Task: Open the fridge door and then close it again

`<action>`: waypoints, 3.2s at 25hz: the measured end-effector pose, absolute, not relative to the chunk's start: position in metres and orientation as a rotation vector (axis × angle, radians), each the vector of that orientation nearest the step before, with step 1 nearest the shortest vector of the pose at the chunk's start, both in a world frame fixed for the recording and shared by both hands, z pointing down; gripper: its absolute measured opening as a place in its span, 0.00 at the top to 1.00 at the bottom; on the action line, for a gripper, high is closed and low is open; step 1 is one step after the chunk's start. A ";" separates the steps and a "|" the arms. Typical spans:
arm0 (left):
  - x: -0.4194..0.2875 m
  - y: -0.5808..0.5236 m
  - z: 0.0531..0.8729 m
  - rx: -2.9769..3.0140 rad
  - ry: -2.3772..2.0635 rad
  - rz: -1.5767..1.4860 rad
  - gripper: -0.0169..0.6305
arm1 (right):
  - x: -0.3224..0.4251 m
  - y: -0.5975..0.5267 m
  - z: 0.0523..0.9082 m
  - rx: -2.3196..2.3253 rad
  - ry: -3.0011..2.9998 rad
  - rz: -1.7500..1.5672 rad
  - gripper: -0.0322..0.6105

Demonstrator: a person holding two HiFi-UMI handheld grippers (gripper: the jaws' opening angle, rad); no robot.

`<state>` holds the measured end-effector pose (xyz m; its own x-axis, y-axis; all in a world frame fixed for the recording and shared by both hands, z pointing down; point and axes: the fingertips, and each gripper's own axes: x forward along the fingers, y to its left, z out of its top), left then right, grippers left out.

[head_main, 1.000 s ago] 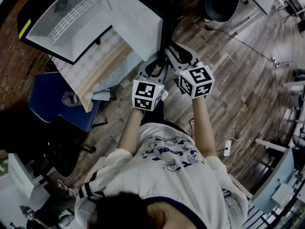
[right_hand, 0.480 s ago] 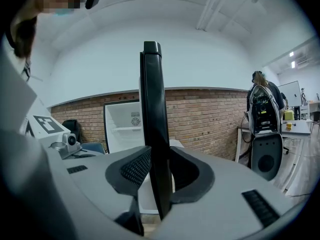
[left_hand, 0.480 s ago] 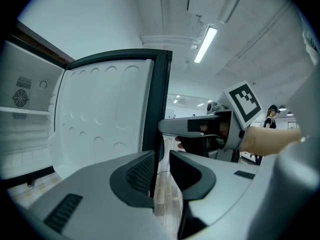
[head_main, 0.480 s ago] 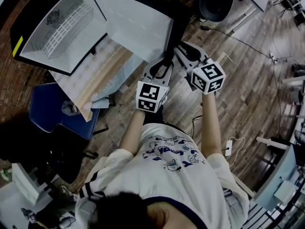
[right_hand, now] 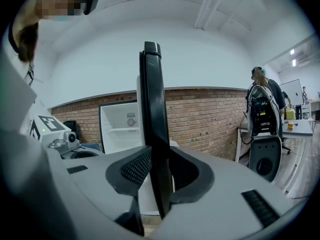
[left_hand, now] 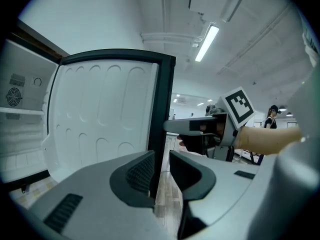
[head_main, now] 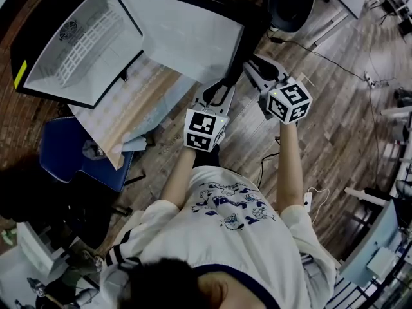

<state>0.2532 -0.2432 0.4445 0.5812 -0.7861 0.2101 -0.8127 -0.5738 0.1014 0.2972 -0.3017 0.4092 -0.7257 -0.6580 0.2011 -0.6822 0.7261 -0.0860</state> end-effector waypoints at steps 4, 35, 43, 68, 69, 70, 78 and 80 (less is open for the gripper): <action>0.255 -0.254 0.444 2.628 -1.328 0.213 0.82 | 0.304 -0.316 0.409 1.099 -2.765 0.241 0.77; 0.259 -0.218 0.442 2.637 -1.374 0.216 0.82 | 0.278 -0.256 0.410 0.945 -2.814 0.214 0.79; 0.240 -0.193 0.437 2.597 -1.465 0.245 0.82 | 0.254 -0.218 0.408 0.817 -2.843 0.215 0.79; 0.083 -0.099 0.448 2.276 -1.882 0.259 0.81 | 0.090 -0.092 0.413 0.178 -2.900 0.107 0.83; 0.073 -0.098 0.449 2.258 -1.898 0.257 0.80 | 0.080 -0.089 0.413 0.159 -2.898 0.102 0.83; 0.064 -0.096 0.449 2.241 -1.915 0.255 0.79 | 0.070 -0.086 0.413 0.141 -2.898 0.098 0.83; -0.023 -0.085 0.449 2.105 -2.037 0.212 0.79 | -0.014 -0.066 0.413 0.013 -2.877 0.028 0.83; -0.043 -0.083 0.449 2.085 -2.056 0.210 0.79 | -0.032 -0.063 0.412 -0.008 -2.874 0.019 0.83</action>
<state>-0.0427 -0.0834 0.4494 0.0191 -0.9697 0.2437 -0.9989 -0.0082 0.0458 -0.0321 -0.0625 0.4125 -0.9643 0.0075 0.2648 0.0041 0.9999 -0.0135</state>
